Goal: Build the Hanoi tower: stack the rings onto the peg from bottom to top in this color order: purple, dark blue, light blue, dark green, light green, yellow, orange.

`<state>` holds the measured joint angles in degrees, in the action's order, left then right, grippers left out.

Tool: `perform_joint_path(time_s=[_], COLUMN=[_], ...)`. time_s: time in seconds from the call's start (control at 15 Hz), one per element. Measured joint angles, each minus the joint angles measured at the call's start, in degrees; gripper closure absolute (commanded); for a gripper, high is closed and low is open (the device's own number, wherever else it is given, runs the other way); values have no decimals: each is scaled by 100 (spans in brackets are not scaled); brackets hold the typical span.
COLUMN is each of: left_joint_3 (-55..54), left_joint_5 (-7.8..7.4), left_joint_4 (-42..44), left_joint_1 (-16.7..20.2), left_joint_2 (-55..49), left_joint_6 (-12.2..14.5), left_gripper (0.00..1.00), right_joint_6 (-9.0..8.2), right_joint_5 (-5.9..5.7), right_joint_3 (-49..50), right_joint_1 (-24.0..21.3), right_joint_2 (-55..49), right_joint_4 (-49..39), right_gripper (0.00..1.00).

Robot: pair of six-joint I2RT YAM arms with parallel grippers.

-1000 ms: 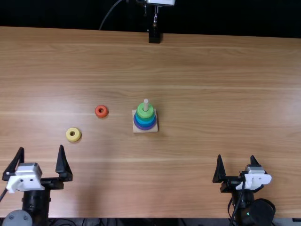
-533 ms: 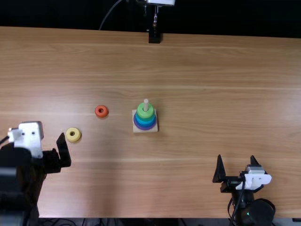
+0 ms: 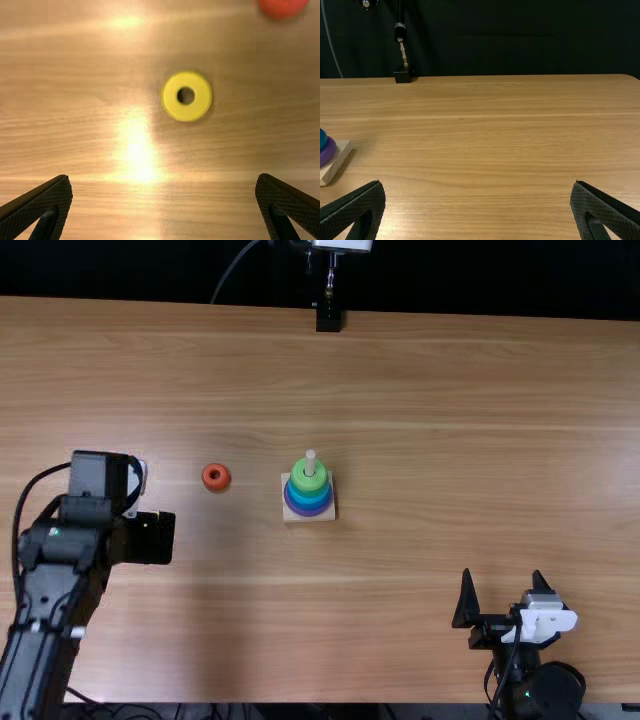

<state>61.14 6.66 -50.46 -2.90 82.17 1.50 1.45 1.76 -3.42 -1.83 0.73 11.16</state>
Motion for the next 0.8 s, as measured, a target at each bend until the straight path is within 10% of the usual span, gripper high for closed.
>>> perform_joint_path(time_s=[0.33,0.8], left_joint_3=[111,415], left_joint_5=[-1036,-1266], left_joint_4=[-13,914], left_joint_1=[0,2], left_joint_2=[1235,1580], left_joint_6=[81,129], left_gripper=[0,0], right_joint_6=[2,0], right_joint_5=[-2,-2], right_joint_3=[0,0], right_joint_1=[0,2], right_joint_2=[0,0], right_joint_4=[2,0], right_gripper=[0,0])
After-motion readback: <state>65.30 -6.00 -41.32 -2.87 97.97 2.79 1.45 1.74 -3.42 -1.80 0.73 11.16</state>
